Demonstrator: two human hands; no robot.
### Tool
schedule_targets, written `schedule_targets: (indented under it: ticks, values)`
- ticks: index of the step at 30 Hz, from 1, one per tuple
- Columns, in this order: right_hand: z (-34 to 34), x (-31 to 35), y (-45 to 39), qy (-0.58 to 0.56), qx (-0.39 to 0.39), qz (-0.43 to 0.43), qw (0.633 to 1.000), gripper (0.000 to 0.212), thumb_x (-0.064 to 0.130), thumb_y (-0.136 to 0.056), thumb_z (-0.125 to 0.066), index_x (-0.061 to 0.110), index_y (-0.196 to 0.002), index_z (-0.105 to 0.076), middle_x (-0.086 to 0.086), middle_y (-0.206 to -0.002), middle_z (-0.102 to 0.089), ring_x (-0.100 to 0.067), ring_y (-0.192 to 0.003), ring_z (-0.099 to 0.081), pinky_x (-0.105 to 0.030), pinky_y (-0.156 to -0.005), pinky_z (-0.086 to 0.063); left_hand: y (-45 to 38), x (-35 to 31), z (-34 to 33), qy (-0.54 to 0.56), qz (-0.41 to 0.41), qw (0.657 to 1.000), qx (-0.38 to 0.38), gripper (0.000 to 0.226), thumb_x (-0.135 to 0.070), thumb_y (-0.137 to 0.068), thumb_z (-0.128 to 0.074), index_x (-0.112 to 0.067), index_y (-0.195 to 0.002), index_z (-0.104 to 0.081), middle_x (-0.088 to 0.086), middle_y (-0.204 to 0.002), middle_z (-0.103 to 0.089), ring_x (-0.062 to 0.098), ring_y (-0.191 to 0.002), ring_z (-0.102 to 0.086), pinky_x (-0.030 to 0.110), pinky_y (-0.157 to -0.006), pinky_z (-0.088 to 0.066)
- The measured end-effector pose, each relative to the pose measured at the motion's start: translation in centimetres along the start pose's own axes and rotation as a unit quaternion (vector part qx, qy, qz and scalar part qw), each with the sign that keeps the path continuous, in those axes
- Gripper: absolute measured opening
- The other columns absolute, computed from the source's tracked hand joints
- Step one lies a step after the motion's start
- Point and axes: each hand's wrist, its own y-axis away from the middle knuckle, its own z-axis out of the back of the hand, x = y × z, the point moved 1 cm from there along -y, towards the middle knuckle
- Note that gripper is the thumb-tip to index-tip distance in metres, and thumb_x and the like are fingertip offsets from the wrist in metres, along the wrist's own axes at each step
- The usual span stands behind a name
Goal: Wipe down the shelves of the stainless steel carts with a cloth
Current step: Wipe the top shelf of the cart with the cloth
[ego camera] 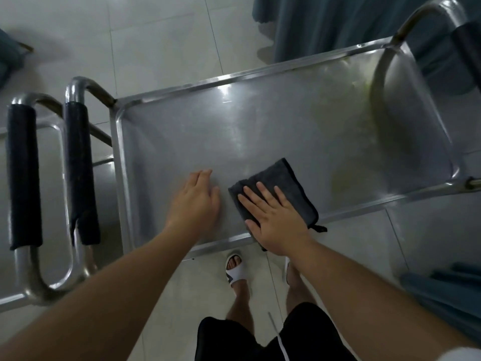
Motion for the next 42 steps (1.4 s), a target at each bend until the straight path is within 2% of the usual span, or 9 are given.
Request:
schedule_targets:
  ticks: [7, 12, 16, 20, 26, 30, 35, 38, 42]
  values:
    - [1.3, -10.1, 3.3, 0.027, 0.001, -0.021, 0.999, 0.065, 0.053, -0.107, -0.030, 0.033, -0.166, -0.012, 0.011, -0.173, -0.007, -0.017, -0.161, 0.003, -0.052, -0.129, -0.010, -2.5, -3.9, -2.9, 0.036, 0.018, 0.997, -0.066, 0.053, -0.030, -0.107, -0.050, -0.014, -0.158, -0.042, 0.011, -0.163, -0.041, 0.033, -0.149, -0.038, 0.046, -0.123, -0.030]
    - [3.1, -18.9, 6.4, 0.044, 0.009, -0.055, 0.997, 0.064, 0.053, -0.107, -0.026, 0.032, -0.166, -0.015, 0.010, -0.173, -0.011, -0.016, -0.161, 0.000, -0.052, -0.128, -0.011, -5.0, -6.9, -5.3, 0.041, 0.073, 0.992, -0.099, 0.058, -0.036, -0.109, -0.045, -0.020, -0.163, -0.033, 0.006, -0.171, -0.029, 0.028, -0.157, -0.027, 0.047, -0.126, -0.023]
    - [3.9, -24.8, 8.0, 0.043, 0.013, -0.077, 0.996, 0.066, 0.053, -0.106, -0.025, 0.031, -0.167, -0.013, 0.009, -0.174, -0.010, -0.017, -0.161, -0.001, -0.053, -0.128, -0.010, -6.5, -7.9, -6.9, 0.026, 0.071, 0.989, -0.124, 0.059, -0.037, -0.109, -0.044, -0.021, -0.164, -0.031, 0.005, -0.174, -0.022, 0.025, -0.161, -0.018, 0.047, -0.128, -0.017]
    - [4.9, -30.4, 9.9, 0.021, 0.003, -0.136, 0.990, 0.063, 0.060, -0.106, -0.012, 0.040, -0.165, 0.001, 0.015, -0.173, -0.001, -0.016, -0.161, 0.000, -0.047, -0.129, -0.002, -7.8, -7.0, -7.6, -0.002, 0.075, 0.987, -0.139, 0.060, -0.042, -0.107, -0.040, -0.026, -0.163, -0.027, 0.003, -0.175, -0.019, 0.024, -0.162, -0.014, 0.051, -0.127, -0.018]
    - [7.1, -37.2, 10.4, -0.016, 0.005, -0.261, 0.965, 0.067, 0.059, -0.103, -0.011, 0.036, -0.166, -0.003, 0.013, -0.173, 0.002, -0.016, -0.160, 0.005, -0.044, -0.129, 0.002, -7.7, -4.4, -9.0, -0.037, 0.106, 0.979, -0.168, 0.064, -0.047, -0.106, -0.031, -0.024, -0.166, -0.022, 0.002, -0.176, -0.016, 0.022, -0.162, -0.011, 0.044, -0.131, -0.008]
    - [7.5, -37.7, 10.5, -0.099, -0.035, -0.274, 0.956, 0.067, 0.052, -0.104, -0.019, 0.029, -0.166, -0.013, 0.007, -0.174, -0.005, -0.012, -0.159, 0.000, -0.040, -0.129, -0.001, -7.7, -3.6, -9.6, -0.042, 0.103, 0.978, -0.177, 0.066, -0.049, -0.106, -0.027, -0.026, -0.167, -0.019, -0.001, -0.177, -0.014, 0.018, -0.162, -0.008, 0.040, -0.132, -0.003]
    - [6.7, -33.0, 8.7, -0.045, -0.050, -0.352, 0.934, 0.070, 0.044, -0.104, -0.016, 0.010, -0.166, -0.012, -0.012, -0.174, -0.008, -0.031, -0.160, -0.007, -0.050, -0.129, -0.010, -7.8, -3.6, -9.9, -0.050, 0.103, 0.975, -0.192, 0.065, -0.046, -0.106, -0.030, -0.024, -0.167, -0.022, -0.001, -0.176, -0.016, 0.018, -0.162, -0.010, 0.037, -0.131, -0.002]
    - [5.3, -24.8, 7.0, -0.012, -0.055, -0.245, 0.968, 0.065, 0.034, -0.106, -0.028, 0.001, -0.162, -0.023, -0.021, -0.170, -0.019, -0.041, -0.157, -0.018, -0.057, -0.125, -0.021, -7.8, -3.5, -9.9, -0.054, 0.103, 0.975, -0.190, 0.066, -0.046, -0.106, -0.028, -0.024, -0.168, -0.021, -0.001, -0.177, -0.016, 0.018, -0.163, -0.009, 0.038, -0.131, -0.002]
    - [3.1, -13.2, 1.2, -0.022, -0.026, -0.081, 0.996, 0.065, 0.039, -0.107, -0.030, 0.012, -0.165, -0.020, -0.008, -0.173, -0.013, -0.029, -0.160, -0.009, -0.051, -0.127, -0.016, -7.8, -3.7, -9.8, -0.059, 0.105, 0.975, -0.188, 0.067, -0.045, -0.105, -0.027, -0.023, -0.169, -0.021, -0.002, -0.177, -0.015, 0.017, -0.163, -0.009, 0.037, -0.131, -0.002]
